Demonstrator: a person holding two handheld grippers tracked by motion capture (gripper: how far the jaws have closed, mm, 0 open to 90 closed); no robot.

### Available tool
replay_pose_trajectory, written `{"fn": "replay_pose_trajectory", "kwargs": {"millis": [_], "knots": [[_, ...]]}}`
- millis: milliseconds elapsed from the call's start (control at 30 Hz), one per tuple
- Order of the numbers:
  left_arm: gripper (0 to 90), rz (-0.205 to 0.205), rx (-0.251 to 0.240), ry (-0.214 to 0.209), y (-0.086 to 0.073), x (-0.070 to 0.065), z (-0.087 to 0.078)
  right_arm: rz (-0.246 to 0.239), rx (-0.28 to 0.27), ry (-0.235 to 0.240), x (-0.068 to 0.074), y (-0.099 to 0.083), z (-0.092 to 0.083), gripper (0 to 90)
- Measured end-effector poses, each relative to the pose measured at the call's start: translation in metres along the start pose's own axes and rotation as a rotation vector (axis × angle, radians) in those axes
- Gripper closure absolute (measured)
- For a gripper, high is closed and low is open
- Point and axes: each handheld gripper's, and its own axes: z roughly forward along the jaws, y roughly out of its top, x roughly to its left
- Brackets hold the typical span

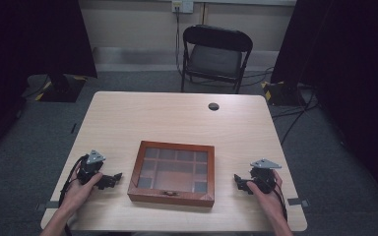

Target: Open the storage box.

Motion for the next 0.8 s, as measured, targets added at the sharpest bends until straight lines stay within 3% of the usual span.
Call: {"fn": "replay_pose_trajectory", "kwargs": {"millis": [400,567,633,800], "knots": [[0.0,0.0,0.0,-0.001,0.0,0.0,0.0,-0.006,0.023,-0.01,0.003,0.005,-0.002,14.5],[0.0,0.003,0.001,-0.001,0.0,0.0,0.0,0.005,0.007,0.015,0.007,0.01,-0.009,14.8],[0.0,0.0,0.0,-0.005,0.0,0.0,0.0,0.035,0.002,0.031,0.009,0.012,-0.012,15.2],[0.0,0.001,0.0,-0.004,0.0,0.0,0.0,0.027,-0.015,0.068,0.015,0.021,-0.019,19.2]]}}
